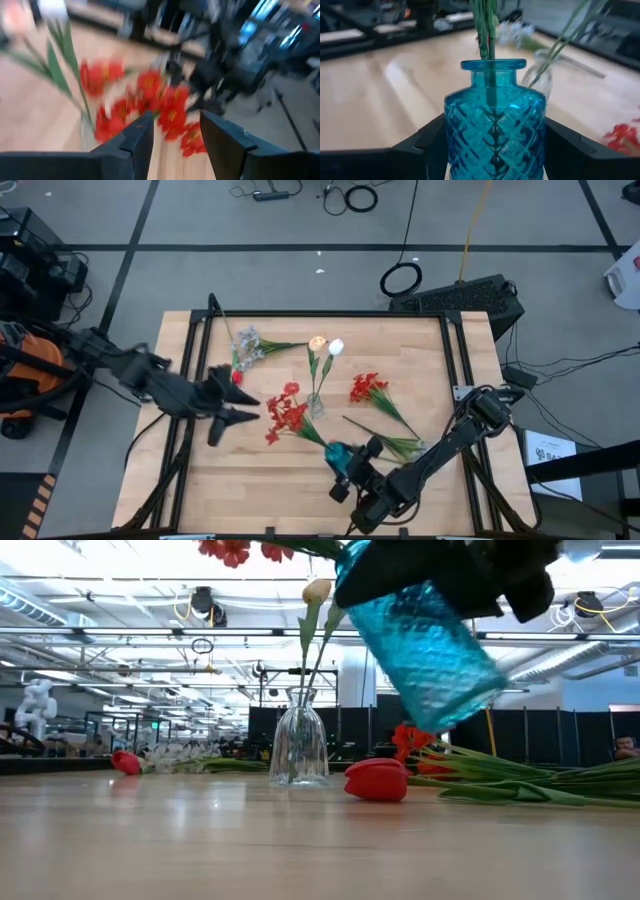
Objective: Sort flowers into vase by color
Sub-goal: Adjust the blue vase on the table
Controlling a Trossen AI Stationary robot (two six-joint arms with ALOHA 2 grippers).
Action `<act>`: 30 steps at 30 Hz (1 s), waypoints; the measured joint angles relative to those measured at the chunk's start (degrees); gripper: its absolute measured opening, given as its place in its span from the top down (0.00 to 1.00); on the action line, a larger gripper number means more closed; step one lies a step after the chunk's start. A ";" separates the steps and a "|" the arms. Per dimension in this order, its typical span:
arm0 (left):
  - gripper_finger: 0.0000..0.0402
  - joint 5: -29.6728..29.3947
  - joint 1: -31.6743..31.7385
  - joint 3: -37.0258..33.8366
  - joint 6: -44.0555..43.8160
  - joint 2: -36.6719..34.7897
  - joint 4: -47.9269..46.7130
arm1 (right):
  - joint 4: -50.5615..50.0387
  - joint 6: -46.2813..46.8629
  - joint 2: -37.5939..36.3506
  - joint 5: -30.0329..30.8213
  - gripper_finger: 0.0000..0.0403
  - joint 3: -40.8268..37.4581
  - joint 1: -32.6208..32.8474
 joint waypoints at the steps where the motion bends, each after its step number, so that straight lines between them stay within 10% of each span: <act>1: 0.59 -0.79 0.00 1.97 1.12 0.00 -0.18 | 0.79 0.01 0.82 1.44 0.43 0.00 0.00; 14: 0.59 -2.54 -0.22 10.15 7.69 0.06 -0.72 | 27.94 -3.96 14.06 17.67 0.42 0.00 1.67; 30: 0.59 -4.25 -0.22 10.13 7.74 0.37 -1.18 | 28.91 -4.75 17.47 19.56 0.38 0.17 4.00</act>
